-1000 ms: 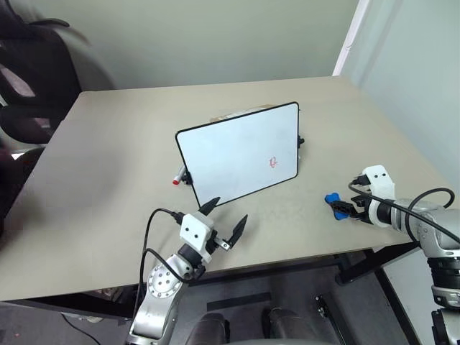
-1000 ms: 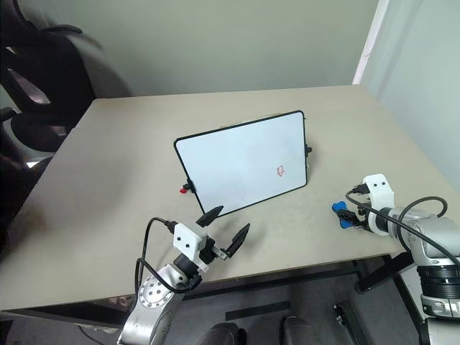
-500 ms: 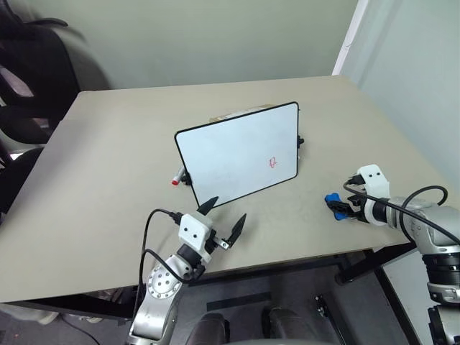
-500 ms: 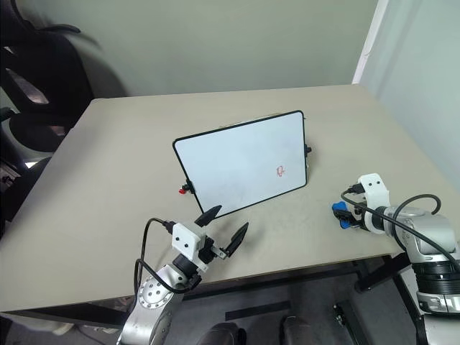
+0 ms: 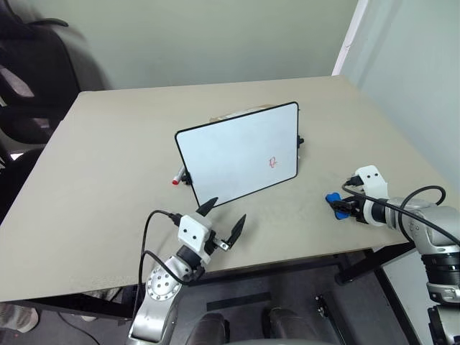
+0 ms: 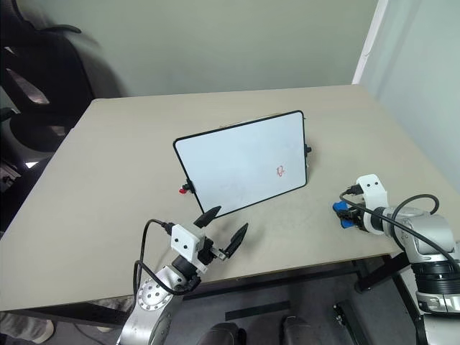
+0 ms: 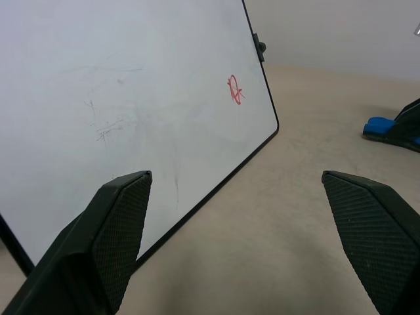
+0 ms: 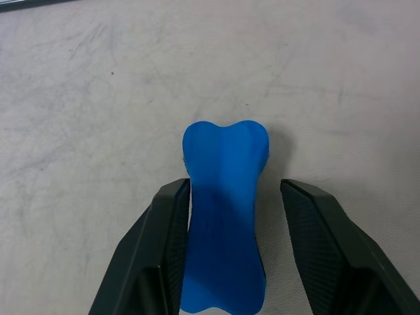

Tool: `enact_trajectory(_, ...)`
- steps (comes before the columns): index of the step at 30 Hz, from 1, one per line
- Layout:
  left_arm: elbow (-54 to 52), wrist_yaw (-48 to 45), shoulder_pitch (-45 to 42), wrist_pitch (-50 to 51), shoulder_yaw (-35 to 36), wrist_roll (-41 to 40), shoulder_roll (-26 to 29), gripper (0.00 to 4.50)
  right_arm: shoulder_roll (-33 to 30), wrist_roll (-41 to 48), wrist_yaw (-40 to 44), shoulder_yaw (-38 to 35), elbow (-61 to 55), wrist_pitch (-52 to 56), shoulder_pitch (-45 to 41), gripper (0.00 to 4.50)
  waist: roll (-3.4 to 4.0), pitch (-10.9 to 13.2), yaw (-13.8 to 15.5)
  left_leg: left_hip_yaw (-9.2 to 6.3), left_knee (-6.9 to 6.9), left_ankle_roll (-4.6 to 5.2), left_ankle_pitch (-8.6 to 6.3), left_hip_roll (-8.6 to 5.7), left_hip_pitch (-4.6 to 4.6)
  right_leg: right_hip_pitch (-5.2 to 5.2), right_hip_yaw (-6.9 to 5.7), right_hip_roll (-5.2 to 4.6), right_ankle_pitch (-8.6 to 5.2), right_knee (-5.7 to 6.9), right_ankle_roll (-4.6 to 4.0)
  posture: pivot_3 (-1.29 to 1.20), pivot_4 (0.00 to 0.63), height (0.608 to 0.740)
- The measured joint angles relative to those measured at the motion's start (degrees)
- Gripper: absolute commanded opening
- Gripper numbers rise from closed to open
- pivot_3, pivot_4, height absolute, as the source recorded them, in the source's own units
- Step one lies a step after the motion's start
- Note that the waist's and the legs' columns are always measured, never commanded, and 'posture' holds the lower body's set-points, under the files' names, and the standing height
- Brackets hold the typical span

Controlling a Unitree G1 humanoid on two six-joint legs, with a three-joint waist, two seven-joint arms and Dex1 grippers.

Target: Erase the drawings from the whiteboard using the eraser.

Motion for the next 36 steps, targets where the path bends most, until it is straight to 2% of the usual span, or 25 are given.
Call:
enact_trajectory(8,-0.01,-0.08,-0.16,0.0,-0.01,-0.08,-0.04,4.5,-0.39,0.09,0.32,0.78,-1.21,0.65,0.7,2.26,0.0,0.0,0.0,0.0,0.0,-0.01,0.0,0.0,0.02,0.01,0.0,0.0,0.0,-0.01,0.0,0.0,0.15,0.736)
enact_trajectory(12,-0.01,-0.13,-0.2,0.01,-0.02,-0.19,-0.04,4.5,-0.39,0.23,0.82,0.79,-2.03,1.35,0.84,1.03,0.0,0.0,-0.01,0.0,0.0,-0.01,0.0,0.0,0.01,0.01,0.0,0.0,0.0,0.0,0.0,0.0,0.15,0.736)
enact_trajectory(20,-0.01,-0.13,-0.19,0.01,-0.04,-0.33,-0.05,4.5,-1.08,0.29,0.84,-0.26,-2.97,1.71,1.01,1.03,0.0,0.01,0.0,0.0,0.0,-0.01,0.0,0.0,0.01,-0.02,0.0,0.0,0.0,-0.02,0.0,0.0,0.15,0.736)
enact_trajectory(26,-0.02,-0.12,-0.25,0.01,-0.03,-0.45,-0.06,4.5,-0.39,2.55,1.01,-3.19,-10.27,2.54,-0.1,1.03,0.01,0.01,-0.25,0.01,-0.01,-0.01,-0.01,0.0,0.01,-0.02,0.0,0.01,-0.01,-0.01,-0.02,0.0,0.15,0.736)
enact_trajectory(31,-0.02,-0.2,-1.24,0.01,-0.02,-0.54,-0.07,4.5,5.26,2.25,-1.01,-2.19,-11.57,1.15,-6.79,1.03,-0.01,0.02,-0.53,-0.02,0.01,0.02,0.02,0.0,0.12,-0.12,-0.01,0.02,-0.01,-0.02,-0.02,0.0,0.15,0.736)
enact_trajectory(36,0.07,-0.44,-1.68,-0.01,0.21,-0.59,0.04,4.5,10.67,-0.69,-2.25,2.42,-2.9,-2.95,-13.28,1.03,0.1,-0.06,-0.44,-0.02,0.01,0.03,0.02,0.0,0.07,-0.36,-0.01,-0.01,0.54,-0.06,-0.27,0.0,0.15,0.736)
